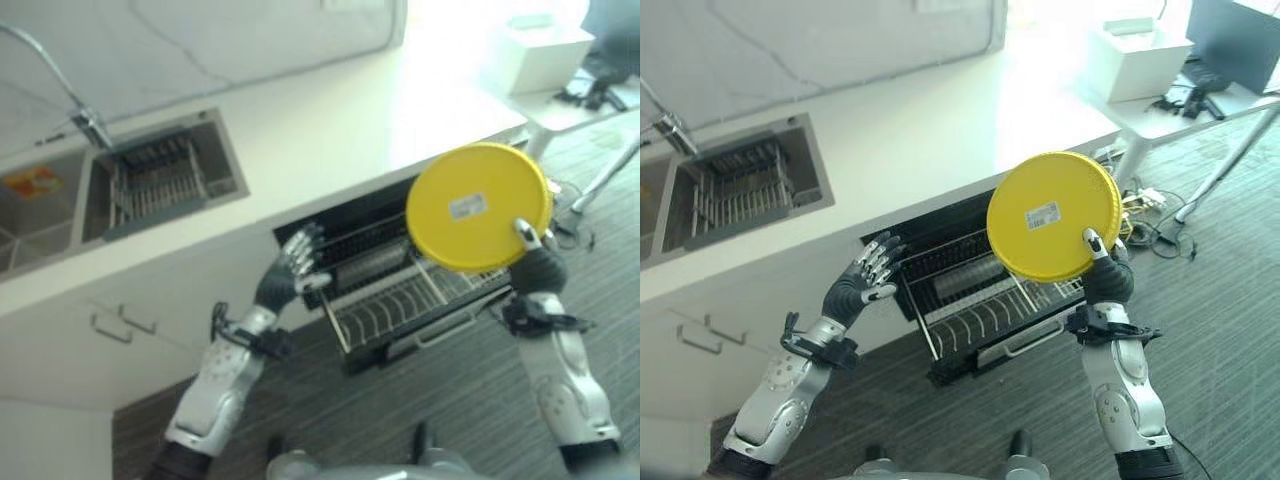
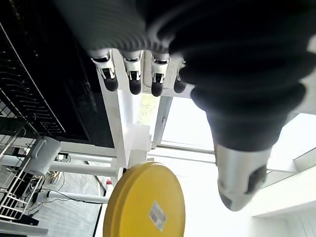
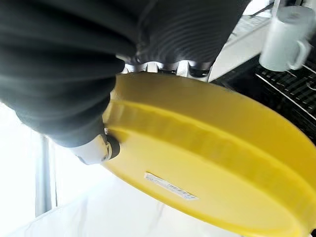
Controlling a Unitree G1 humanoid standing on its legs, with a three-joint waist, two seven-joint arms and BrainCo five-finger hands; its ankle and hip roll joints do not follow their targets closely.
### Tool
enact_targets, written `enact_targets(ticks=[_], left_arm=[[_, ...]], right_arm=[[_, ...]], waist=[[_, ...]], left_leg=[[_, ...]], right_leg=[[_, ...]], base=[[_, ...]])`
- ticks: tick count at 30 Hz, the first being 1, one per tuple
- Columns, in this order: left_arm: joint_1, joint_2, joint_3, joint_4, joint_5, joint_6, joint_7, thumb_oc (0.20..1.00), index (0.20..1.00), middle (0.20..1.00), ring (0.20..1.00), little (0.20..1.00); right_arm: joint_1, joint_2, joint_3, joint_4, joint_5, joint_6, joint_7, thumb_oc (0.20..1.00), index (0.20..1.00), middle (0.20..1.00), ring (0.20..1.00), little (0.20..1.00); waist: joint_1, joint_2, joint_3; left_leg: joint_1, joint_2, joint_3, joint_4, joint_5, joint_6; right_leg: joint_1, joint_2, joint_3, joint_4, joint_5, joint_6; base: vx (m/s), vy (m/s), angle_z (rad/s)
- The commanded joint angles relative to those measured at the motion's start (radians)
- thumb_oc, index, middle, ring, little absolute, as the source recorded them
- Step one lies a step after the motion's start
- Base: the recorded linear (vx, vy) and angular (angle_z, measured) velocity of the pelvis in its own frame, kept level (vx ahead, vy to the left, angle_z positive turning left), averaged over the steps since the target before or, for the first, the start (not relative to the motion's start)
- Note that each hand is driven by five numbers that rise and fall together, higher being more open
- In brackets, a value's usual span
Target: Place the dishes in the dishwasher.
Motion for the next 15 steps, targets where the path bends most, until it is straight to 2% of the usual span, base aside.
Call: enact_targets(ticks=[1, 3, 4, 5, 6, 11, 15], left_arm=[[-0.003, 0.100, 0.062, -0.081, -0.030, -0.063, -0.001, 1.000, 1.000, 1.000, 1.000, 1.000], [0.023, 0.095, 0.079, -0.082, -0.042, -0.073, -0.007, 1.000, 1.000, 1.000, 1.000, 1.000], [0.034, 0.091, 0.081, -0.080, -0.042, -0.082, -0.012, 1.000, 1.000, 1.000, 1.000, 1.000], [0.023, 0.081, 0.067, -0.078, -0.034, -0.085, -0.002, 1.000, 1.000, 1.000, 1.000, 1.000], [0.014, 0.079, 0.059, -0.068, -0.030, -0.091, 0.004, 1.000, 1.000, 1.000, 1.000, 1.000], [-0.030, 0.079, 0.039, -0.054, -0.035, -0.095, 0.023, 1.000, 1.000, 1.000, 1.000, 1.000], [-0.049, 0.094, 0.044, -0.044, -0.043, -0.083, 0.027, 1.000, 1.000, 1.000, 1.000, 1.000]], right_arm=[[-0.061, 0.036, -0.048, -0.121, -0.051, -0.011, 0.037, 0.200, 0.200, 0.200, 0.200, 0.200], [-0.046, 0.019, -0.061, -0.121, -0.090, -0.022, 0.042, 0.200, 0.200, 0.200, 0.200, 0.200], [-0.045, 0.016, -0.063, -0.123, -0.126, -0.029, 0.038, 0.200, 0.200, 0.200, 0.200, 0.200], [-0.054, 0.018, -0.054, -0.131, -0.225, -0.050, 0.012, 0.200, 0.200, 0.200, 0.200, 0.200], [-0.058, 0.013, -0.052, -0.130, -0.248, -0.057, 0.005, 0.200, 0.200, 0.200, 0.200, 0.200], [-0.077, -0.022, -0.068, -0.147, -0.402, -0.085, -0.047, 0.200, 0.200, 0.200, 0.200, 0.200], [-0.109, -0.059, -0.071, -0.157, -0.618, -0.097, -0.125, 0.200, 0.200, 0.200, 0.200, 0.200]], waist=[[0.007, -0.088, -0.011], [0.004, -0.085, -0.010], [0.004, -0.076, -0.009], [0.008, -0.056, 0.000], [0.005, -0.057, 0.000], [0.012, -0.065, -0.021], [0.042, -0.091, -0.027]], left_leg=[[-0.001, -0.078, -0.018, -0.002, -0.117, -0.021], [-0.011, -0.102, -0.043, 0.029, -0.142, -0.012], [-0.009, -0.109, -0.047, -0.005, -0.129, -0.010], [-0.024, -0.106, -0.048, -0.081, -0.074, -0.016], [-0.024, -0.103, -0.049, -0.081, -0.075, -0.017], [-0.013, -0.142, -0.084, -0.081, -0.105, -0.005], [0.003, -0.173, -0.083, -0.081, -0.140, 0.013]], right_leg=[[0.007, -0.058, 0.051, 0.002, -0.022, 0.011], [0.010, -0.050, 0.064, 0.002, -0.026, 0.003], [0.013, -0.044, 0.071, 0.002, -0.031, 0.005], [0.029, -0.039, 0.069, 0.002, -0.045, 0.013], [0.033, -0.042, 0.067, 0.002, -0.049, 0.013], [0.042, -0.075, 0.053, 0.002, -0.041, 0.033], [0.056, -0.130, 0.018, 0.002, -0.021, 0.080]], base=[[0.05, -0.095, 0.08], [0.07, -0.009, 0.07], [0.11, 0.180, 0.14], [0.11, 0.218, 0.20], [0.08, 0.241, 0.33], [0.06, 0.267, 0.29], [0.10, 0.231, 0.00]])
